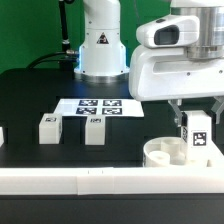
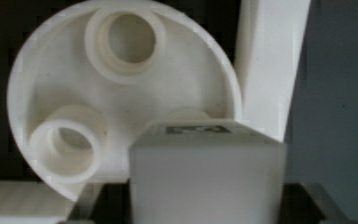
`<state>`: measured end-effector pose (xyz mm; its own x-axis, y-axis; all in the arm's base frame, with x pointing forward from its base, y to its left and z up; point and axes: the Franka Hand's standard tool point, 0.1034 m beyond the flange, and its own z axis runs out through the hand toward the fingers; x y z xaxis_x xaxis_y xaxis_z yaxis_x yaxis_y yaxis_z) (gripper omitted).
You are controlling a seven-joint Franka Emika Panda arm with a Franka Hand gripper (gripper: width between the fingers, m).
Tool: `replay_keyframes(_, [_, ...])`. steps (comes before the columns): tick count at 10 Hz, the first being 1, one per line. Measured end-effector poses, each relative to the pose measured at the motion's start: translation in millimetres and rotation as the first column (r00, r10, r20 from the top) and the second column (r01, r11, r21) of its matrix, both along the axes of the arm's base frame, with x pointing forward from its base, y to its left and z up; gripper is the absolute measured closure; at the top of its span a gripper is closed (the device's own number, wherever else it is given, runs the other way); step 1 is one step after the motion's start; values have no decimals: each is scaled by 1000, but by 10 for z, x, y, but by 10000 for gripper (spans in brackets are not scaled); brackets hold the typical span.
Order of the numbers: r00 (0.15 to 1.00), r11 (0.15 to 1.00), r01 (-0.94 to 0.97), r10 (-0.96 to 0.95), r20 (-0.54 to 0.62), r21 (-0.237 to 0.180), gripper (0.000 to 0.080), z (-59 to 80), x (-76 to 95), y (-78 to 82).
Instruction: Assemble stool
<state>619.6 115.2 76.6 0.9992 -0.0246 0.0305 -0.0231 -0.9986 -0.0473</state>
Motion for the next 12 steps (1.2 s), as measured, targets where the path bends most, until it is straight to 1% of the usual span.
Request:
replay_keyframes(2, [980,980,198,-198,-12,13,462,0,-2,15])
replay_keyframes(3, [957,957,290,-290,-19,19,462,0,-3,25])
replay_keyframes(5, [872,871,490,-488,-42,34,462,0,-6,47])
replay_keyframes(6, [804,802,595,-593,-52,46,462,0,-4,49])
replay_keyframes(7, [713,711,701,-697,-75,59,462,-1,-4,57])
replay_keyframes(9, [527,523,850,-841,-124,67,462,0,3,75])
replay_keyframes(10, [395,390,919,-907,-147,62,462,0,15,87])
replay_keyframes(11, [310,305,951,-937,-162,55,462,-1,15,107])
replay_keyframes(12, [179,176,984,-967,-181,37,462,-3,11,129])
